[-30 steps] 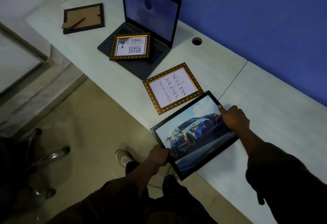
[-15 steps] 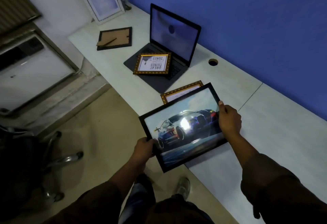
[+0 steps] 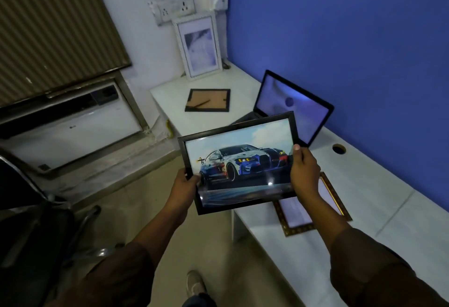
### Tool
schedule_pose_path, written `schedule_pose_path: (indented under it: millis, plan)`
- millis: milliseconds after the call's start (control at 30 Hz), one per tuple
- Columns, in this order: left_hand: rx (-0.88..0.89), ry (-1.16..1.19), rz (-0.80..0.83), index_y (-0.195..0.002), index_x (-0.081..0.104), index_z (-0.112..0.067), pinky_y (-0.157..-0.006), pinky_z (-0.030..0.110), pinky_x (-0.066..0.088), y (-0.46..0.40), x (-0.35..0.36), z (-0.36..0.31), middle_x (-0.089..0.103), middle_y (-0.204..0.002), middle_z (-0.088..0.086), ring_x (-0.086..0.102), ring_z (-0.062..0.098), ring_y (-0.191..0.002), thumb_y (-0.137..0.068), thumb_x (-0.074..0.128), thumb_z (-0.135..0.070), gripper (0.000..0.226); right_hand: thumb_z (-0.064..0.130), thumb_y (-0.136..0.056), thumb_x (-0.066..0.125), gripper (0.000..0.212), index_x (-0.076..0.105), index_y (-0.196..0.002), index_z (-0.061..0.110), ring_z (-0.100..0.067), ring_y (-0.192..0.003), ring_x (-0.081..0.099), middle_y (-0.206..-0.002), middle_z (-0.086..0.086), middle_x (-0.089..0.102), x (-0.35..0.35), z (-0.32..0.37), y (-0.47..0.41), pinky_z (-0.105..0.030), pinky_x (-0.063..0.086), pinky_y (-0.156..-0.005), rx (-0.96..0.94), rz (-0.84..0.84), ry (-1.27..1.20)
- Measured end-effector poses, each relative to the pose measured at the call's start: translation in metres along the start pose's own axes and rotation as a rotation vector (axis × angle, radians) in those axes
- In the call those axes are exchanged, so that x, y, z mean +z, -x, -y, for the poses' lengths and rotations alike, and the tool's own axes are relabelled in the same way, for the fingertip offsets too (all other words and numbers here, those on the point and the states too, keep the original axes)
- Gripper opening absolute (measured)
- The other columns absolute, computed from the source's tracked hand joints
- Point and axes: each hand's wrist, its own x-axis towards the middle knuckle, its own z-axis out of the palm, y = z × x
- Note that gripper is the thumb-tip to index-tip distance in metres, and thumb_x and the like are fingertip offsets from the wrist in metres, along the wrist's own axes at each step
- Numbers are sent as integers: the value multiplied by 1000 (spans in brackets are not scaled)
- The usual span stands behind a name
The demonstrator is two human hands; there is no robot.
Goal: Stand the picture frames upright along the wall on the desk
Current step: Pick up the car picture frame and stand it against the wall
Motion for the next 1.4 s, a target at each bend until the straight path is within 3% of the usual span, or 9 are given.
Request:
schedule_pose_path:
  millis: [67, 167, 333, 600, 833, 933, 1100, 1267, 1400]
  plan:
    - [46, 28, 23, -131, 53, -13, -93, 41, 57, -24, -24, -21, 68, -121, 4, 68, 17, -105, -102, 54, -18, 29, 50, -105, 36, 46, 64, -120, 17, -26, -106, 60, -117, -6, 68, 27, 27, -6, -42, 48, -96, -25, -17, -39]
    - [124, 41, 52, -128, 50, -21, -93, 37, 51, -52, -56, -51, 64, -114, -10, 64, 7, -102, -104, 53, -20, 24, 43, -107, 39, 39, 65, -111, 15, -21, -101, 58, -109, -1, 65, 61, 62, -14, -35, 46, -90, -93, -33, -86]
    - [210, -9, 43, -141, 49, -23, -89, 32, 52, -105, -108, -91, 62, -127, 0, 64, 15, -110, -103, 55, -22, 39, 43, -107, 36, 41, 59, -89, 15, -28, -85, 60, -91, -7, 65, 111, 108, -32, -35, 41, -73, -168, -72, -16]
    - [295, 19, 5, -134, 56, -31, -96, 48, 58, -180, -148, -146, 69, -126, 2, 68, 23, -114, -100, 57, -24, 35, 40, -107, 37, 41, 59, -85, 14, -26, -81, 50, -100, -13, 52, 164, 166, -69, -34, 36, -74, -222, -81, 70]
    - [251, 124, -8, -147, 38, -42, -102, 51, 54, -259, -129, -185, 57, -140, 6, 63, 26, -122, -88, 69, -42, 67, 42, -108, 34, 38, 58, -88, 21, -23, -82, 49, -98, -5, 51, 195, 195, -135, -31, 35, -77, -222, -126, 133]
    - [273, 147, 2, -146, 39, -29, -104, 52, 52, -294, -112, -213, 61, -135, 8, 63, 27, -120, -97, 64, -29, 54, 42, -107, 34, 42, 63, -96, 14, -27, -90, 54, -103, -8, 56, 208, 199, -183, -33, 38, -79, -224, -155, 135]
    - [292, 79, 42, -139, 45, -33, -103, 55, 53, -368, -84, -264, 61, -137, 6, 63, 28, -121, -95, 65, -34, 48, 42, -108, 34, 43, 65, -108, 12, -36, -106, 59, -117, -13, 61, 229, 207, -256, -36, 40, -81, -195, -183, 162]
    - [364, 40, 74, -140, 46, -36, -104, 55, 52, -433, -50, -313, 60, -139, 4, 62, 26, -123, -90, 66, -37, 54, 46, -106, 37, 34, 56, -97, 19, -29, -92, 59, -98, -3, 58, 231, 223, -323, -35, 39, -73, -224, -186, 136]
    - [408, 17, 117, -144, 44, -34, -108, 53, 50, -472, -23, -339, 59, -141, 3, 59, 24, -126, -96, 63, -28, 52, 50, -104, 40, 39, 59, -115, 18, -19, -95, 55, -106, 1, 55, 226, 234, -363, -32, 39, -79, -225, -150, 164]
